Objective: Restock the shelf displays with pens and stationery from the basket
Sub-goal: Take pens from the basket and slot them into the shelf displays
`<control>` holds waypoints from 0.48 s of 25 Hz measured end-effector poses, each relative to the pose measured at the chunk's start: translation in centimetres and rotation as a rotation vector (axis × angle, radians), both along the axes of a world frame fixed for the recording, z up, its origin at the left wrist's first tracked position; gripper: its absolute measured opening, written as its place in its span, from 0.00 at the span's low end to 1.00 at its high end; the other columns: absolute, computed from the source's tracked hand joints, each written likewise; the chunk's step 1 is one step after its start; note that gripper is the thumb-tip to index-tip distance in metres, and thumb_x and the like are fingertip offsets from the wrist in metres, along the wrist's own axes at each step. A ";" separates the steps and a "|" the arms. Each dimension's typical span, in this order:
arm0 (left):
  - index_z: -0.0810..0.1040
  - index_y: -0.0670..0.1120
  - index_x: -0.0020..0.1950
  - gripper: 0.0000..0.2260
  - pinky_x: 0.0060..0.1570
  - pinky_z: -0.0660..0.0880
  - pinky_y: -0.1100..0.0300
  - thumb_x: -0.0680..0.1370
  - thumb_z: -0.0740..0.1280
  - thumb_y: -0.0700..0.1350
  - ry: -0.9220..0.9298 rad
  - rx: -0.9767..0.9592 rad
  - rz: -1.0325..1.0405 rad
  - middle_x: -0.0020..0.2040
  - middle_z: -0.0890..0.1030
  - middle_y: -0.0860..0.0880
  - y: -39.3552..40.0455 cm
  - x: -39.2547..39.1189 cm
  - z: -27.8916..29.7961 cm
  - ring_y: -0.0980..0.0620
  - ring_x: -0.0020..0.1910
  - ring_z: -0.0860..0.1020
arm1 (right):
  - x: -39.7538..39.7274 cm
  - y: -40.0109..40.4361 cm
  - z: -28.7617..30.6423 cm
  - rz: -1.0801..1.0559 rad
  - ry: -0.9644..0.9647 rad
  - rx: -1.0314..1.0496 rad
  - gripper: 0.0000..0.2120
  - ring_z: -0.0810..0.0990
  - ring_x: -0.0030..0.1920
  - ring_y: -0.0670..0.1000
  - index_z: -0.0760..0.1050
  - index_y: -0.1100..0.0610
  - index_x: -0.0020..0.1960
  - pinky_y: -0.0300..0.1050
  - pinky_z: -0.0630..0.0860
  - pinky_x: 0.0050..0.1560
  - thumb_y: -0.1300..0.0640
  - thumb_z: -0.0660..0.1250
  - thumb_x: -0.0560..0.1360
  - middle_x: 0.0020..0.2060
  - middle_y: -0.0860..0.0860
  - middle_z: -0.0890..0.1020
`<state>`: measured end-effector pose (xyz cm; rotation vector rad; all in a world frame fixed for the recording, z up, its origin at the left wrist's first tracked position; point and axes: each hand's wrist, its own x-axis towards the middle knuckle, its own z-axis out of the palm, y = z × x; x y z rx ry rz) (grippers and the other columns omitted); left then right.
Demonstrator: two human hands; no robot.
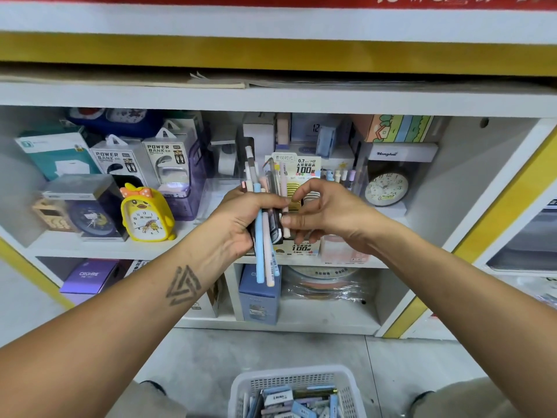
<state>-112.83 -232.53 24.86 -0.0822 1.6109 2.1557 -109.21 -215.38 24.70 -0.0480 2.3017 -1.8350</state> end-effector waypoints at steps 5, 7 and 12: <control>0.80 0.32 0.53 0.14 0.29 0.80 0.53 0.68 0.73 0.29 -0.003 -0.006 0.074 0.37 0.82 0.36 -0.9 -0.5 0.4 0.44 0.29 0.81 | -0.2 -0.8 0.4 -0.094 0.092 -0.022 0.13 0.83 0.33 0.53 0.77 0.60 0.55 0.43 0.79 0.33 0.69 0.73 0.72 0.35 0.57 0.85; 0.80 0.34 0.49 0.09 0.27 0.77 0.59 0.69 0.73 0.30 -0.032 -0.008 0.109 0.34 0.82 0.39 -1.8 -1.1 0.4 0.47 0.29 0.81 | -0.8 -0.1 0.6 -0.247 0.162 0.016 0.11 0.79 0.31 0.49 0.83 0.57 0.52 0.41 0.78 0.34 0.70 0.68 0.74 0.33 0.53 0.84; 0.79 0.36 0.47 0.07 0.30 0.79 0.58 0.70 0.71 0.31 -0.081 -0.034 0.185 0.36 0.79 0.41 -4.5 -2.4 0.2 0.47 0.31 0.80 | -1.6 1.8 0.9 -0.358 0.219 0.042 0.12 0.78 0.32 0.46 0.86 0.57 0.45 0.34 0.75 0.33 0.70 0.66 0.77 0.33 0.50 0.84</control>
